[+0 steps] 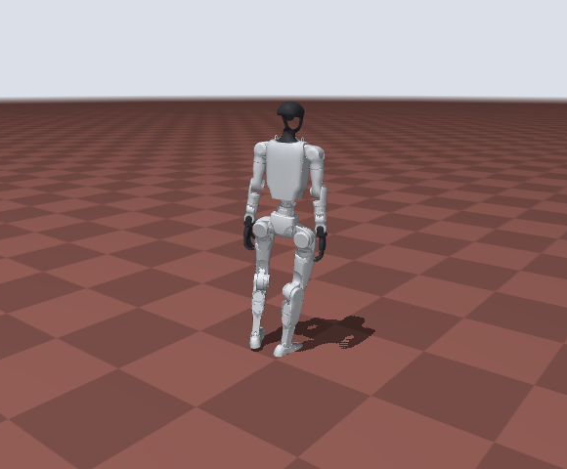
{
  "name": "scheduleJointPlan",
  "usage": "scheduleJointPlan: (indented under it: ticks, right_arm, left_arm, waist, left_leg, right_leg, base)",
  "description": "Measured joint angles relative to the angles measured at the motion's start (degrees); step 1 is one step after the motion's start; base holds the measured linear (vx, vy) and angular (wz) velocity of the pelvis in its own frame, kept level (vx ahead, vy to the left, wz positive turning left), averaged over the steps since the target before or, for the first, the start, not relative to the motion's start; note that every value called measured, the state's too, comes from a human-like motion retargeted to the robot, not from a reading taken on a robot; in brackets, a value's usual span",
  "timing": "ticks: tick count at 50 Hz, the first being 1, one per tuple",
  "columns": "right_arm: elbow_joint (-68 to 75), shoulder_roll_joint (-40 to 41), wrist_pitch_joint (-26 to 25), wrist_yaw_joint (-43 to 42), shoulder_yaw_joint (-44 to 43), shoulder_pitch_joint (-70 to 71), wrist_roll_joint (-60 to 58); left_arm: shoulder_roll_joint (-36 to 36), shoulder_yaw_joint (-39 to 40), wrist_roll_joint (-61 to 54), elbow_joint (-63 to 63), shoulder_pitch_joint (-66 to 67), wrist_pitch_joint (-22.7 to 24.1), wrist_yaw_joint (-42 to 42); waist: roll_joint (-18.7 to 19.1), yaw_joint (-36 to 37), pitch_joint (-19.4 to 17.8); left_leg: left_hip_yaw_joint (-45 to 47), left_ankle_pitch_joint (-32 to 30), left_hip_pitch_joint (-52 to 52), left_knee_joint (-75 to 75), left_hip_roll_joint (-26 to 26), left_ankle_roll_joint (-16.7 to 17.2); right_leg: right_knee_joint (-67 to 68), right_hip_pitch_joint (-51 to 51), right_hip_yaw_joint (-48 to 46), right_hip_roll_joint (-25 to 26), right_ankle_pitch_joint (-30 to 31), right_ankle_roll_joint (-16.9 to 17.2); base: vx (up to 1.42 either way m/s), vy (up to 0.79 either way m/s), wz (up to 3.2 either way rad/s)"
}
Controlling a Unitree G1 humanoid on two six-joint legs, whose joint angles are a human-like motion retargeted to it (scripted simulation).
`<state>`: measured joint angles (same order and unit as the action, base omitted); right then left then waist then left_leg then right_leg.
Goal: Upper body actions
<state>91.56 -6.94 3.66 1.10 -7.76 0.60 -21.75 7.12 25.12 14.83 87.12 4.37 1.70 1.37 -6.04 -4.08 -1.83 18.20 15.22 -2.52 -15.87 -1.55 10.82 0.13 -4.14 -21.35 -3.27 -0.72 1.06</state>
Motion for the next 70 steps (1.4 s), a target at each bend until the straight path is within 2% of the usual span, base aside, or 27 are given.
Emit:
scheduleJointPlan:
  ticks: [2, 7, 10, 12, 15, 18, 23, 25, 27, 30, 33, 37, 39, 45, 47, 52, 55, 60, 65, 70]
  right_arm:
    - [-0.1, -0.2, -0.2, -0.2, 0.2, 0.5, -0.2]
    - [-0.3, -0.8, -0.2, -0.3, 0.1, 1.4, -0.1]
    - [-0.2, -1.1, -0.1, -0.3, -0.3, 1.4, -0.1]
    - [0.3, -1.3, -0.1, -0.5, -0.3, 1.5, 0.0]
    - [1.2, -1.7, -0.4, -0.8, -0.4, 1.9, 0.1]
    - [0.9, -2.1, -0.8, -0.7, -0.5, 2.7, -0.4]
    - [-1.3, -1.4, -0.3, -1.0, 0.3, 3.8, 0.0]
    - [-1.5, -1.0, 0.1, -1.1, 0.8, 4.7, 1.4]
    - [-1.5, -0.5, -0.1, -0.7, 1.5, 5.1, 1.7]
    - [-1.5, 0.4, -0.5, -0.1, 2.6, 4.9, 0.8]
    - [-1.3, 0.9, -0.6, -0.2, 3.0, 5.0, -1.1]
    - [-0.9, 0.5, -1.1, -1.0, 3.6, 5.1, -4.4]
    - [-0.7, 0.3, -1.7, -1.5, 3.6, 5.2, -4.9]
    - [0.0, 0.0, -2.3, -1.6, 1.7, 4.9, -0.5]
    - [0.6, -0.2, -2.5, -1.7, 0.4, 4.8, 1.6]
    - [4.2, -1.0, -3.3, -4.2, -2.1, 4.7, 4.8]
    - [5.8, -1.4, -4.3, -5.3, -3.7, 3.9, 6.6]
    - [5.8, -1.3, -6.3, -6.2, -6.0, 1.4, 8.3]
    - [5.8, -0.7, -6.7, -6.5, -8.5, -0.7, 8.7]
    - [5.8, 0.1, -7.2, -6.1, -8.3, -0.3, 8.5]
  left_arm:
    - [-0.4, 0.9, -0.5, 0.0, -0.1, 0.1, -0.4]
    - [-1.2, 2.7, -1.6, 0.0, 0.5, 0.3, -0.4]
    - [-1.3, 3.2, -1.5, 0.5, 0.7, 0.2, -0.7]
    - [-1.3, 3.7, -1.4, 0.7, 0.7, 0.1, -0.8]
    - [-1.3, 4.1, -1.6, 0.5, 0.7, 0.1, -0.9]
    - [-1.1, 3.7, -2.3, 0.5, 0.5, 0.3, -0.6]
    - [0.0, 2.8, -2.1, 0.9, -0.3, 0.3, 0.1]
    - [0.8, 2.2, -1.4, 0.2, -1.0, 0.2, 0.2]
    - [1.8, 1.9, -0.5, -1.1, -1.2, 0.2, 0.2]
    - [3.2, 1.7, 0.1, -2.2, -0.8, 0.1, -0.3]
    - [4.5, 1.7, 0.3, -2.0, -0.8, -0.2, -0.7]
    - [4.6, 2.1, -0.1, -0.6, -0.1, -0.5, -1.2]
    - [4.1, 2.2, -0.3, 0.0, 0.9, -0.5, -1.1]
    - [2.9, 0.9, 1.3, 0.3, 3.6, -0.8, -1.1]
    - [2.8, 0.0, 2.0, 0.1, 3.4, -1.1, -1.4]
    - [2.5, -0.6, 2.2, -0.8, 1.1, -1.8, -1.7]
    - [1.8, -1.1, 1.6, -2.2, -0.4, -1.8, -1.9]
    - [0.4, -2.6, 0.7, -3.8, -1.7, -1.4, -1.1]
    - [-1.1, -3.5, 1.8, -4.5, -2.5, -0.9, -1.1]
    - [-1.8, -4.3, 2.5, -5.2, -1.6, -0.3, -0.9]
  waist:
    - [-0.5, 0.0, -0.3]
    - [-1.8, 1.0, -0.7]
    - [-2.0, 2.6, -0.1]
    - [-2.3, 5.9, 0.3]
    - [-3.2, 11.2, 0.2]
    - [-2.9, 9.6, 0.4]
    - [-2.0, 4.0, -0.6]
    - [-1.7, 4.4, -2.0]
    - [-1.4, 4.6, -2.8]
    - [-1.1, 5.0, -2.8]
    - [-1.3, 5.4, -2.9]
    - [-1.3, 5.8, -4.1]
    - [-0.5, 5.3, -4.0]
    - [2.2, 0.7, -1.8]
    - [2.7, -0.6, -1.2]
    - [2.7, -0.3, 0.6]
    - [3.3, 0.1, 1.2]
    - [6.0, -1.9, 2.5]
    - [8.1, -3.9, 5.9]
    - [6.5, -3.1, 7.2]
  left_leg:
    - [-1.9, -1.2, -1.5, -3.2, 0.6, -1.3]
    - [-11.3, 0.6, -4.3, -6.3, 4.1, -7.7]
    - [-24.5, 0.7, -5.4, -3.0, 9.0, -11.5]
    - [-34.3, -1.5, -5.3, 0.6, 12.4, -14.7]
    - [-43.7, -5.4, -4.8, 4.6, 16.2, -17.6]
    - [-27.8, -2.4, -3.5, 8.0, 11.2, -19.9]
    - [-18.6, -3.0, -1.0, 12.6, 9.2, -22.1]
    - [-14.6, -2.8, 0.6, 13.9, 8.9, -23.2]
    - [-12.0, -2.5, 1.6, 14.7, 7.9, -23.6]
    - [-6.4, -1.8, 2.5, 15.5, 6.1, -23.4]
    - [-1.3, -0.6, 3.4, 16.0, 5.6, -23.7]
    - [5.3, 1.7, 6.5, 16.6, 5.7, -24.2]
    - [9.1, 3.0, 8.0, 16.9, 5.0, -23.8]
    - [18.1, 6.0, 10.1, 16.4, 2.4, -21.3]
    - [20.8, 6.7, 10.8, 16.0, 2.0, -19.8]
    - [27.2, 7.4, 12.3, 15.1, 2.4, -16.0]
    - [29.1, 6.8, 13.4, 14.4, 2.4, -13.6]
    - [31.0, 4.8, 15.7, 13.9, 1.4, -12.1]
    - [31.1, -0.8, 16.3, 12.4, 0.7, -12.4]
    - [32.0, -11.2, 17.3, 6.8, 0.8, -16.4]
  right_leg:
    - [0.1, 0.3, 1.1, -0.9, 0.5, 0.0]
    - [0.9, 1.7, 6.4, -3.7, 2.0, 0.6]
    - [1.5, 3.9, 10.3, -4.8, 3.0, 1.2]
    - [2.1, 6.1, 14.1, -5.2, 3.8, 1.6]
    - [2.7, 8.9, 20.5, -5.3, 5.1, 2.2]
    - [3.0, 10.5, 20.7, -5.9, 5.8, 3.3]
    - [4.5, 12.5, 25.1, -4.8, 6.9, 4.0]
    - [6.6, 13.8, 26.8, -3.8, 7.0, 3.2]
    - [9.5, 15.5, 25.1, -3.0, 5.6, -1.0]
    - [11.8, 16.3, 11.9, -4.8, 1.3, -7.6]
    - [13.1, 16.9, 4.0, -6.0, -3.1, -10.0]
    - [13.4, 17.4, 0.5, -6.3, -6.6, -9.0]
    - [12.4, 16.4, -4.3, -6.2, -8.6, -9.1]
    - [6.2, 10.4, -29.0, -5.3, -13.7, -8.2]
    - [4.2, 8.2, -38.2, -4.7, -13.7, -6.6]
    - [-0.5, 5.9, -51.8, -2.1, -12.0, -3.7]
    - [-0.1, 6.2, -50.3, -1.6, -10.7, -3.5]
    - [0.8, 6.9, -42.5, -0.1, -9.4, -7.7]
    - [2.0, 7.8, -38.0, -0.1, -10.2, -6.4]
    - [1.9, 7.6, -30.9, -1.8, -11.0, -6.3]
  base:
    - [-0.06, 0.01, -0.70]
    - [-0.02, 0.06, -1.09]
    - [0.02, 0.11, -1.47]
    - [0.00, 0.11, -2.33]
    - [0.02, 0.12, -2.32]
    - [-0.03, 0.09, -1.06]
    - [-0.07, 0.10, -0.90]
    - [-0.16, 0.10, -1.92]
    - [-0.17, 0.06, -2.01]
    - [-0.18, -0.01, -1.89]
    - [-0.22, -0.04, -1.95]
    - [-0.24, -0.03, -2.37]
    - [-0.27, -0.02, -2.67]
    - [-0.22, -0.04, -2.26]
    - [-0.20, -0.07, -2.20]
    - [-0.13, -0.10, -1.98]
    - [-0.03, -0.13, -1.63]
    - [0.07, -0.18, -0.89]
    - [0.14, -0.17, -0.63]
    - [0.13, -0.23, -1.05]
